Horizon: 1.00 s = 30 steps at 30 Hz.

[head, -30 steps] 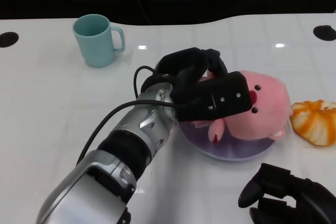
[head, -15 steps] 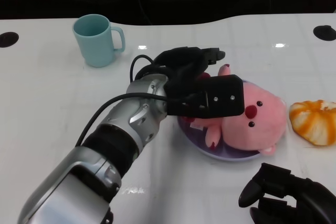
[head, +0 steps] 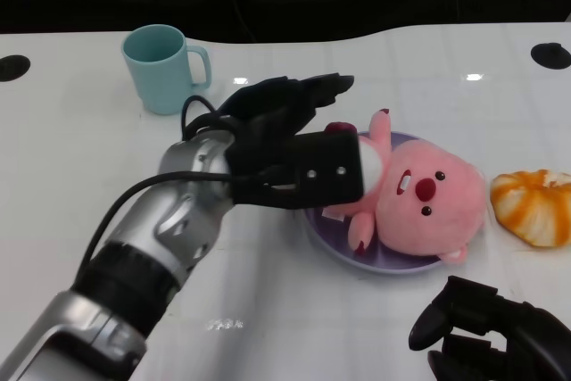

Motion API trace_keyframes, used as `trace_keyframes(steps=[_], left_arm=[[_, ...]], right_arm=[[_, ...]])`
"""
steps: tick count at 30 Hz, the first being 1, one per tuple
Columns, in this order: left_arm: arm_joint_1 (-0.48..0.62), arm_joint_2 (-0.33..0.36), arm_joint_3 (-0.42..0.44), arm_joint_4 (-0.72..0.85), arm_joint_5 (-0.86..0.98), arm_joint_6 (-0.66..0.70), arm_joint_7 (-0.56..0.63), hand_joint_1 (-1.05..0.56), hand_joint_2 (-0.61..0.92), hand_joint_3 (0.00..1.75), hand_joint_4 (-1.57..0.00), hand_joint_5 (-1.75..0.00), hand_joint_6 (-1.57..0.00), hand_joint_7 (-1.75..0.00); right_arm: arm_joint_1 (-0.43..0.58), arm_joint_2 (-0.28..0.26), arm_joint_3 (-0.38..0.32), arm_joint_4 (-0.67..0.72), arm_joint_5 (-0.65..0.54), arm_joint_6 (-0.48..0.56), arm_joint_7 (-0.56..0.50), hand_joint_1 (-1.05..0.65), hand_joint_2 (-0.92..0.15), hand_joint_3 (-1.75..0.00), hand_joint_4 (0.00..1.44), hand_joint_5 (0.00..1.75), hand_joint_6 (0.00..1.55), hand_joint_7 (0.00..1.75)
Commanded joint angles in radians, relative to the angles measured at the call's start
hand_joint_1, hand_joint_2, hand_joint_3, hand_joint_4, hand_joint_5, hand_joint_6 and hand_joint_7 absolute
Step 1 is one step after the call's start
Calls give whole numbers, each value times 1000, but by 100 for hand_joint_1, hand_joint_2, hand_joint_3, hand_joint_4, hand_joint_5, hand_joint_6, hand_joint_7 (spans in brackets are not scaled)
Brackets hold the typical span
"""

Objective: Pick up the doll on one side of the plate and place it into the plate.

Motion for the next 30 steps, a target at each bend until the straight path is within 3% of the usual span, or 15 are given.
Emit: trace_keyframes(steps=[1,10,18,24,26,29,30], left_arm=[[57,46,48,-97,-56,4,-56,-84,92,47,0,-32,-15,0],[237,94,161,-278,-218,-41,-100,-79,92,44,0,-46,-17,-2],[414,74,248,-374,-383,-160,-88,-71,92,36,0,-82,-29,-7],[546,22,308,-503,-567,-96,-110,-56,92,26,-23,-95,-54,-19],[595,7,324,-564,-620,-42,-103,-42,89,27,-35,-100,-63,-35],[654,-18,348,-646,-680,43,-79,-28,68,69,-52,-106,-57,-85],[672,-33,357,-672,-705,74,-68,-26,65,77,-55,-107,-57,-92]], right_arm=[[1,-10,-9,6,5,-14,6,-14,-66,-99,64,175,47,147],[4,-10,-13,3,3,-10,7,-14,-66,-98,63,175,47,147],[7,-11,-10,2,2,-14,12,-15,-66,-97,63,175,47,147],[2,-11,-12,6,2,-12,13,-15,-66,-97,64,175,48,146],[3,-12,-13,5,3,-14,14,-16,-66,-96,64,175,48,146],[4,-12,-13,4,2,-18,16,-16,-66,-97,64,175,48,146],[5,-12,-13,4,3,-17,16,-16,-66,-97,64,175,48,146]])
